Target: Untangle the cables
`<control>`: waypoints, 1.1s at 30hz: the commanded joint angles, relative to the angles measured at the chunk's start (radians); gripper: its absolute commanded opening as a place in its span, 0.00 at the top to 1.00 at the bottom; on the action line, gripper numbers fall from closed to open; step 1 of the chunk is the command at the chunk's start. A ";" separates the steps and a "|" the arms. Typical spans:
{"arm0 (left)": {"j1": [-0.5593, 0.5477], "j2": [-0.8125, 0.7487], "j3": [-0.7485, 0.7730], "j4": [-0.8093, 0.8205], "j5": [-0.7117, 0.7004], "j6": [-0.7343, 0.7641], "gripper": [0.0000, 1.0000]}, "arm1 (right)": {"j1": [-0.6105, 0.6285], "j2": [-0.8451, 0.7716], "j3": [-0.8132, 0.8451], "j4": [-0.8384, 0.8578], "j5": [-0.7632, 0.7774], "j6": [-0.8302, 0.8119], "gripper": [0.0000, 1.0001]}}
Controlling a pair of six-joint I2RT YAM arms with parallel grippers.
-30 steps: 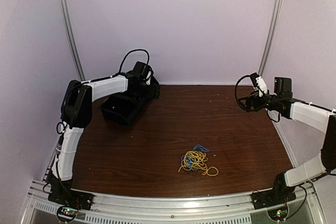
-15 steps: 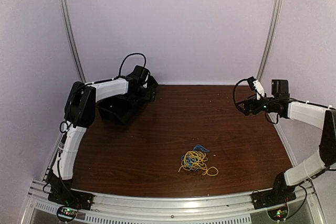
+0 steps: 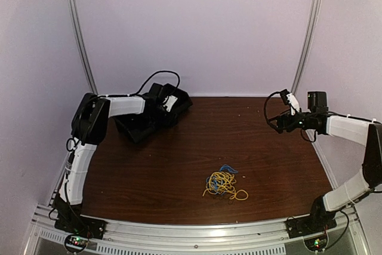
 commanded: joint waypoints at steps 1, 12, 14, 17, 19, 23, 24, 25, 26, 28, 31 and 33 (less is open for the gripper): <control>-0.077 -0.118 -0.176 0.115 0.124 0.207 0.45 | -0.009 0.018 0.033 -0.022 -0.035 -0.001 0.04; -0.169 -0.315 -0.467 0.206 0.263 0.431 0.55 | -0.009 0.026 0.028 -0.009 -0.058 0.017 0.05; -0.170 -0.316 -0.455 0.215 0.238 0.422 0.54 | -0.009 0.028 0.029 -0.009 -0.060 0.016 0.05; -0.170 -0.278 -0.389 0.202 0.148 0.393 0.54 | -0.009 0.030 0.028 -0.011 -0.062 0.016 0.05; -0.170 -0.232 -0.330 0.183 0.095 0.389 0.54 | -0.009 0.028 0.027 -0.011 -0.065 0.015 0.05; -0.170 -0.183 -0.287 0.219 0.063 0.404 0.52 | -0.009 0.024 0.027 -0.012 -0.066 0.017 0.05; -0.170 -0.182 -0.292 0.235 0.057 0.409 0.51 | -0.010 0.022 0.027 -0.013 -0.067 0.017 0.05; -0.171 -0.187 -0.304 0.250 0.058 0.411 0.50 | -0.010 0.019 0.027 -0.016 -0.075 0.017 0.05; -0.172 -0.196 -0.315 0.259 0.060 0.415 0.49 | -0.009 0.013 0.026 -0.020 -0.087 0.013 0.05; -0.178 -0.231 -0.344 0.276 0.056 0.425 0.47 | -0.011 -0.002 0.022 -0.022 -0.117 0.007 0.05; -0.200 -0.308 -0.385 0.292 0.038 0.456 0.43 | -0.011 -0.020 0.015 -0.022 -0.154 -0.008 0.05; -0.216 -0.359 -0.398 0.289 0.030 0.476 0.41 | -0.010 -0.020 0.016 -0.027 -0.164 -0.023 0.05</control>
